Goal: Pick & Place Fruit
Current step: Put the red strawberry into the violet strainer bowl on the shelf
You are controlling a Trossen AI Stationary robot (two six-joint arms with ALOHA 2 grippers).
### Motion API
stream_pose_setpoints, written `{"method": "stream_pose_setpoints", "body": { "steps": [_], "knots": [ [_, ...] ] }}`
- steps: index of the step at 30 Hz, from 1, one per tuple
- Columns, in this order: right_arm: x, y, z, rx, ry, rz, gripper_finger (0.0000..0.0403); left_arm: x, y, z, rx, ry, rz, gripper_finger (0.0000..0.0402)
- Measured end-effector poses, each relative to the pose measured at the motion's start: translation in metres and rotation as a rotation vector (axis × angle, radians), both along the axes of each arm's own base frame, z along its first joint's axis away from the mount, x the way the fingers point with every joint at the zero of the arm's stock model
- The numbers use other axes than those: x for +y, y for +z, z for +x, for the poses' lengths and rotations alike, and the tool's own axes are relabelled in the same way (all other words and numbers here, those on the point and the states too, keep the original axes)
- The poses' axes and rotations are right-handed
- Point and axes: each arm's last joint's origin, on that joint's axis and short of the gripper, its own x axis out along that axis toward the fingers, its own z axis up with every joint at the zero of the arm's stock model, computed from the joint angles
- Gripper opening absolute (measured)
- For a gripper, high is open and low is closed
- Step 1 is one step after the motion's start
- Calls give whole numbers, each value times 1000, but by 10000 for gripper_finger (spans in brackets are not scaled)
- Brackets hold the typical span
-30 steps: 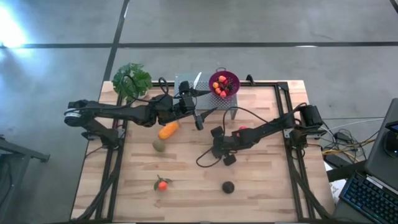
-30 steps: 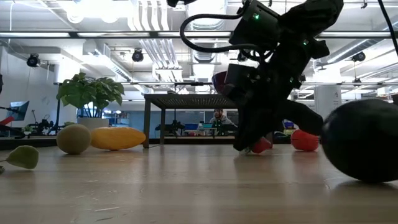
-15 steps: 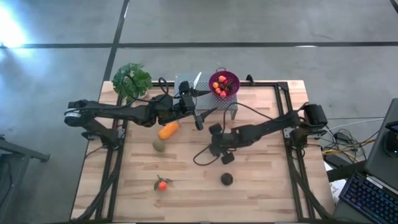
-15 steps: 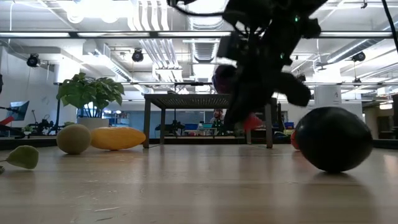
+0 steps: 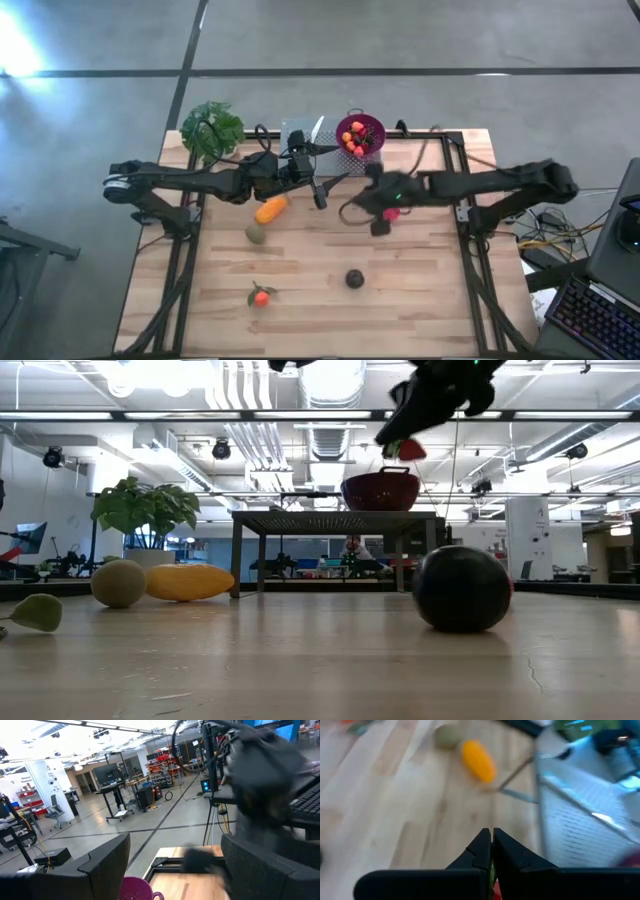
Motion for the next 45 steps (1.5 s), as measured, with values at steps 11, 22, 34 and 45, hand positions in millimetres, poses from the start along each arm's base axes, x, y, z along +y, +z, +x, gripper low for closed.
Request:
{"method": "stream_pose_setpoints", "body": {
  "steps": [11,22,34,45],
  "knots": [
    [-51,56,-41,-216,-113,81,8,0,0,0,-3,-1,-1,316],
    [-98,77,-37,-176,-192,128,8,0,0,0,-3,-4,-4,316],
    [-144,71,-21,-118,-214,163,8,0,0,0,-1,-4,-4,316],
    [-175,56,-22,-103,-254,180,8,0,0,0,-1,-4,-4,316]
  ]
}}
